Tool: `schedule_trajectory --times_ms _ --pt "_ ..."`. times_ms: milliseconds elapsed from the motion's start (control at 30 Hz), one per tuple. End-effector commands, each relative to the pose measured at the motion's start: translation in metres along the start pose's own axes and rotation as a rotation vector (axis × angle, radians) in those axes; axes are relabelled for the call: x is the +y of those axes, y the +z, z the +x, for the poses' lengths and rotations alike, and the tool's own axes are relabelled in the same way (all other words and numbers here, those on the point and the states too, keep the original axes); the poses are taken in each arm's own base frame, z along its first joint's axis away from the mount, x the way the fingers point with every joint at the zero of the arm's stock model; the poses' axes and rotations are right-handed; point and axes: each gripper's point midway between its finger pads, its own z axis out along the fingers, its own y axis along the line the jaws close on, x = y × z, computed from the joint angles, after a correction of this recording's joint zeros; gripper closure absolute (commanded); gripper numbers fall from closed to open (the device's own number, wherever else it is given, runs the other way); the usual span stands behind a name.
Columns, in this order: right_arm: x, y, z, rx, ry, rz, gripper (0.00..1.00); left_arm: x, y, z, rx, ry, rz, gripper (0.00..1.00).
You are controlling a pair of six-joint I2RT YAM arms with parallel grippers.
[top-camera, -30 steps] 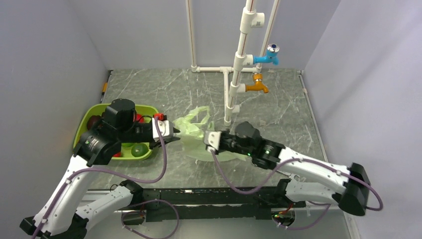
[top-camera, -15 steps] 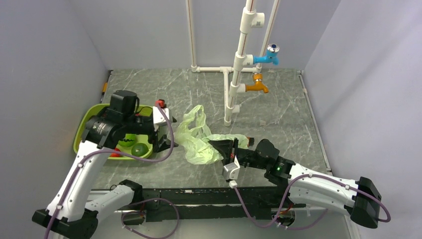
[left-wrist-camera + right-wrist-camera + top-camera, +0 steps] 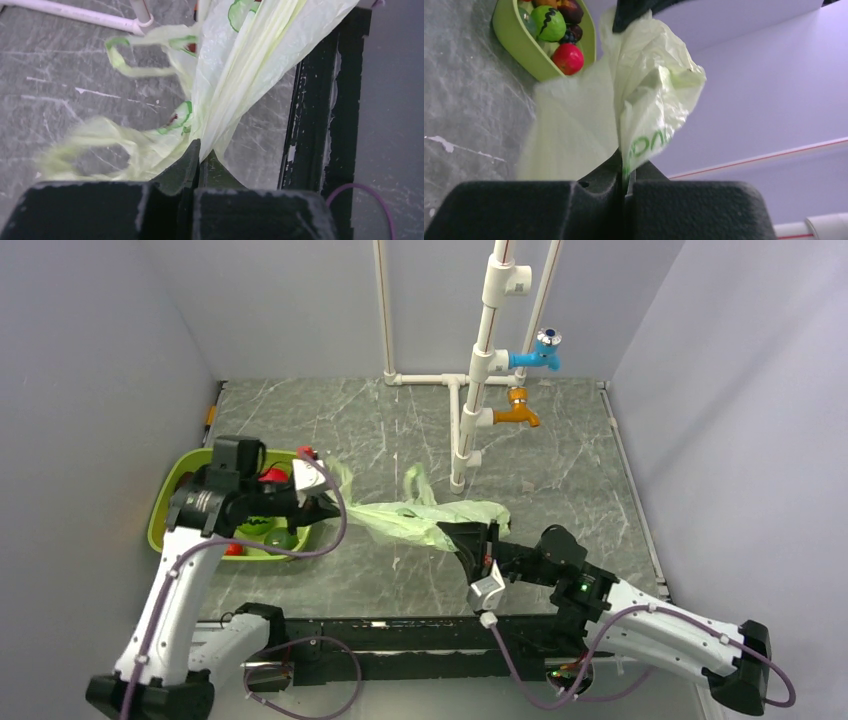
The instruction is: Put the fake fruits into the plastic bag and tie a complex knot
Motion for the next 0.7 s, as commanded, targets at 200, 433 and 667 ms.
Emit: schedule_trajectory --times_ms 200,433,667 --pt "0.002 -0.027 0.018 0.155 0.206 -0.043 1.00 0.040 -0.045 0.034 -0.063 -0.196 -0.315 0.93" --pt "-0.009 0.010 0.006 0.117 0.403 -0.142 1.00 -0.004 -0.045 -0.036 -0.090 0.054 -0.059 0.01" --pt "-0.009 0.033 0.006 0.124 0.502 -0.201 1.00 -0.041 -0.005 -0.064 -0.146 0.099 0.125 0.01"
